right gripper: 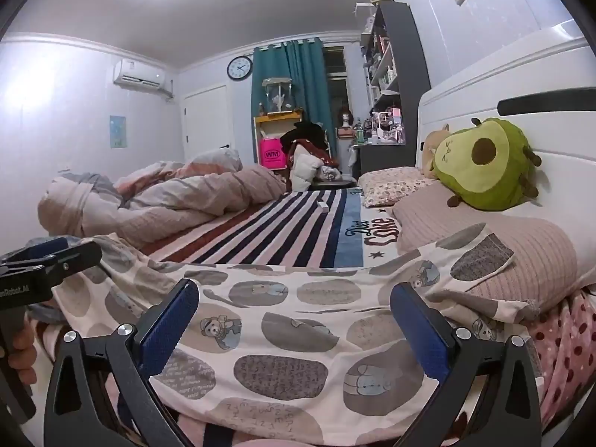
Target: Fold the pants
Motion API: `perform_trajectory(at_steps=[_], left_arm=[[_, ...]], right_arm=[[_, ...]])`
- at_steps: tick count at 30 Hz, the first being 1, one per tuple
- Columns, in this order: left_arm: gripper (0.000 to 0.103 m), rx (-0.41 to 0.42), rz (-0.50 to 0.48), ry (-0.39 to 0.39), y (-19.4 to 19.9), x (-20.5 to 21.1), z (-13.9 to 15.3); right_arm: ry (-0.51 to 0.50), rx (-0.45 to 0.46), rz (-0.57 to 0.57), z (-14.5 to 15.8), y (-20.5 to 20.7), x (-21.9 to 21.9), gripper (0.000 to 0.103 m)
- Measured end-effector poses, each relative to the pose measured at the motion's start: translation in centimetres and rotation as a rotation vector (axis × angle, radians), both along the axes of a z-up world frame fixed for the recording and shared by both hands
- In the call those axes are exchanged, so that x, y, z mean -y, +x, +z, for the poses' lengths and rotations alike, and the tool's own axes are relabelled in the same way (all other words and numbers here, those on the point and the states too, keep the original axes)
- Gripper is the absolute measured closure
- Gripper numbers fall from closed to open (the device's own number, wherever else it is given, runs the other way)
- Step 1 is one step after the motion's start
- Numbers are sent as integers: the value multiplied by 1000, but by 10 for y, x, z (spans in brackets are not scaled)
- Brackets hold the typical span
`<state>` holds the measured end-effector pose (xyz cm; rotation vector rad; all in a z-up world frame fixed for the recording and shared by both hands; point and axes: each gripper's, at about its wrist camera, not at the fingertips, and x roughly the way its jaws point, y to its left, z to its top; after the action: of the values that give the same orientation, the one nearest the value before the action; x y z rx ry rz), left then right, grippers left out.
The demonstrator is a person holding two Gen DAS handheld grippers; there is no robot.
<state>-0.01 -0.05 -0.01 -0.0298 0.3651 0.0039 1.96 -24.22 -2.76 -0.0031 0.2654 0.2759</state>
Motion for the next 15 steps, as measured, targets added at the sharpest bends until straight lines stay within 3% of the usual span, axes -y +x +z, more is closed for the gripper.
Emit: perform_trajectory(at_steps=[15], left_arm=[[1, 0, 0, -15, 0, 1, -2]], right_arm=[[-13, 6, 2, 0, -1, -1, 0]])
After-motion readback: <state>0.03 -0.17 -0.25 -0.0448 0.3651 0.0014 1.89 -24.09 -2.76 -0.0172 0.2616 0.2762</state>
